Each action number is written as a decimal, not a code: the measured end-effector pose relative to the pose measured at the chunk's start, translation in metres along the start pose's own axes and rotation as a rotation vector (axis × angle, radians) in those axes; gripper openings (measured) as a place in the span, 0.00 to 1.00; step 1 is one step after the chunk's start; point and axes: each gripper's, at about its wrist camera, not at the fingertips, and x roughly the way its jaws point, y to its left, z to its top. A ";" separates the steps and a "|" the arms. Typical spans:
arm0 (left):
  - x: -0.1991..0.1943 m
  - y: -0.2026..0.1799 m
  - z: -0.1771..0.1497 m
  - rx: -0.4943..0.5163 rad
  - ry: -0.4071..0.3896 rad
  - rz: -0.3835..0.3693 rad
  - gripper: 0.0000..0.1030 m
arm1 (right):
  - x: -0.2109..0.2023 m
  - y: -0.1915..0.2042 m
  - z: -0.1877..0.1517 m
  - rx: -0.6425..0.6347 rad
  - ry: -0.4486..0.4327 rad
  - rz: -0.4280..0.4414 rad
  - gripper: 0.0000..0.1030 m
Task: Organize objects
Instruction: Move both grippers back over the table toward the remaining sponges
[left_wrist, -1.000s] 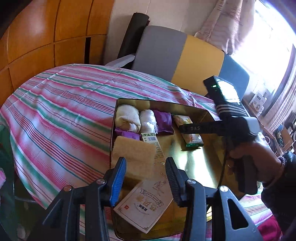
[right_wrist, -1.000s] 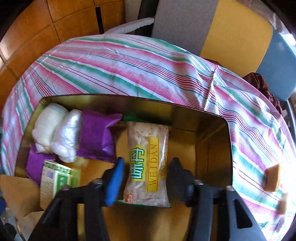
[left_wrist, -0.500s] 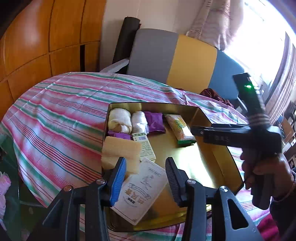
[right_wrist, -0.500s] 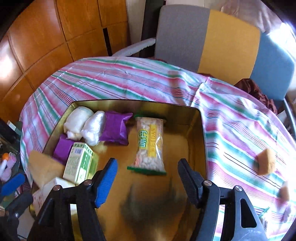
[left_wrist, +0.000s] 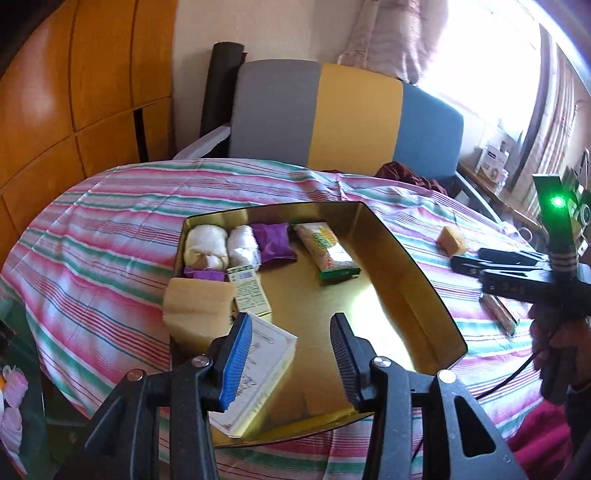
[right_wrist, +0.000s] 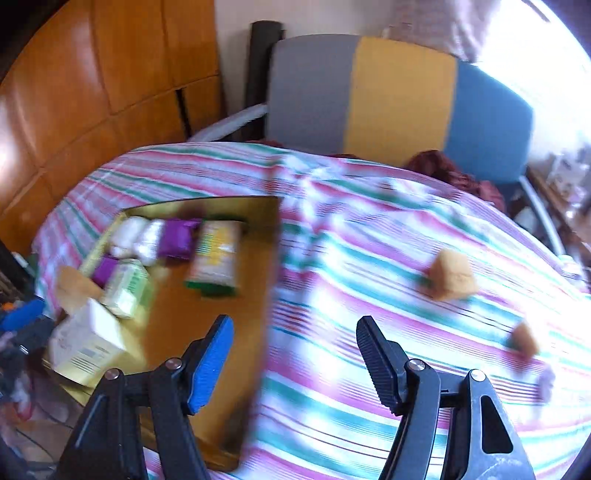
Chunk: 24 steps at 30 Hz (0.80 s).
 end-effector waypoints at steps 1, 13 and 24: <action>0.000 -0.003 0.000 0.008 0.001 -0.002 0.43 | -0.002 -0.011 -0.004 0.006 0.000 -0.027 0.70; 0.009 -0.052 0.004 0.133 0.026 -0.025 0.43 | -0.025 -0.189 -0.056 0.258 0.007 -0.373 0.71; 0.024 -0.106 0.009 0.240 0.051 -0.044 0.43 | -0.032 -0.260 -0.096 0.558 0.021 -0.367 0.71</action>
